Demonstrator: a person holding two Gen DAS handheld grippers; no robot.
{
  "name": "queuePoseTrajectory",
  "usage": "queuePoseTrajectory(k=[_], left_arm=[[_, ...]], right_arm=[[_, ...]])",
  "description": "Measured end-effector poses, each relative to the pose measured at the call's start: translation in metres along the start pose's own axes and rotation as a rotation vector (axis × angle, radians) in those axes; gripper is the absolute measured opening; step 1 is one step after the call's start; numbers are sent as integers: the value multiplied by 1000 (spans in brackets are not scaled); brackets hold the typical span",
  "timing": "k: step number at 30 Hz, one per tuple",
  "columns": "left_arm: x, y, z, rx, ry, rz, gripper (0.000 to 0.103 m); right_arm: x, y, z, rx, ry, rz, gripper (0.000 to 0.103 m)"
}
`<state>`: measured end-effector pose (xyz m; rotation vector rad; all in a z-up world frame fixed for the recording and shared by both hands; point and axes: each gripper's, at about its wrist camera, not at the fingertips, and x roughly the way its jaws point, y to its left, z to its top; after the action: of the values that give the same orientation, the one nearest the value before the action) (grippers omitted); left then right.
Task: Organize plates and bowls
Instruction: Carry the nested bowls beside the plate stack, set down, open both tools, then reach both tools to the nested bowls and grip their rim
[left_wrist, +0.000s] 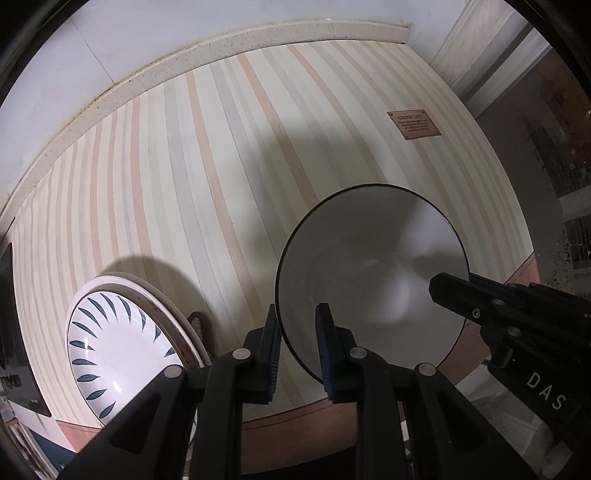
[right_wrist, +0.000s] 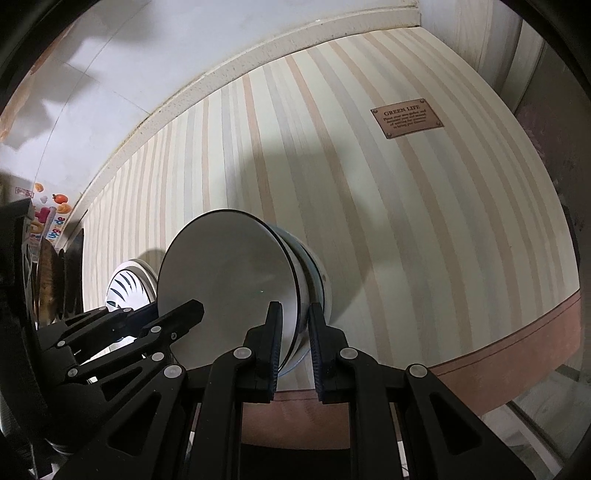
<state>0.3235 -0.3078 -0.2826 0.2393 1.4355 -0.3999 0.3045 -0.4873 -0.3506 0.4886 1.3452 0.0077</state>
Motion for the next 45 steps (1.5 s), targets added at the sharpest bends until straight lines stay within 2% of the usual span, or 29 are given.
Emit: queuePoseTrajectory(k=[14, 18, 22, 24, 27, 30, 31, 32, 34, 36, 39, 45], left_arm=[[-3, 3, -3, -12, 3, 2, 16], [-17, 5, -7, -7, -19, 2, 16], [-49, 6, -17, 15, -75, 12, 17], [-63, 6, -23, 23, -103, 14, 18], [-86, 7, -36, 39, -149, 6, 24], [-106, 7, -47, 49, -185, -4, 28], [-112, 6, -50, 55, -197, -5, 37], [-117, 5, -53, 59, -206, -9, 44], [-129, 4, -58, 68, -228, -26, 75], [-140, 4, -63, 75, -250, -32, 83], [-155, 5, -68, 75, -271, -48, 86], [-180, 8, -79, 68, -303, -80, 86]], right_arm=[[-2, -2, 0, 9, -7, 4, 19], [-9, -1, -2, 10, -16, 3, 19], [-37, 9, -14, -25, -62, -41, 20], [-54, 15, -22, -43, -96, -70, 34], [-82, 20, -36, -58, -145, -101, 53], [-107, 27, -52, -77, -192, -125, 57], [-115, 29, -58, -80, -206, -133, 62], [-122, 30, -62, -81, -217, -137, 71], [-138, 32, -72, -81, -246, -128, 78], [-151, 34, -80, -80, -274, -131, 83], [-170, 37, -94, -78, -313, -151, 91], [-200, 45, -119, -85, -362, -161, 93]])
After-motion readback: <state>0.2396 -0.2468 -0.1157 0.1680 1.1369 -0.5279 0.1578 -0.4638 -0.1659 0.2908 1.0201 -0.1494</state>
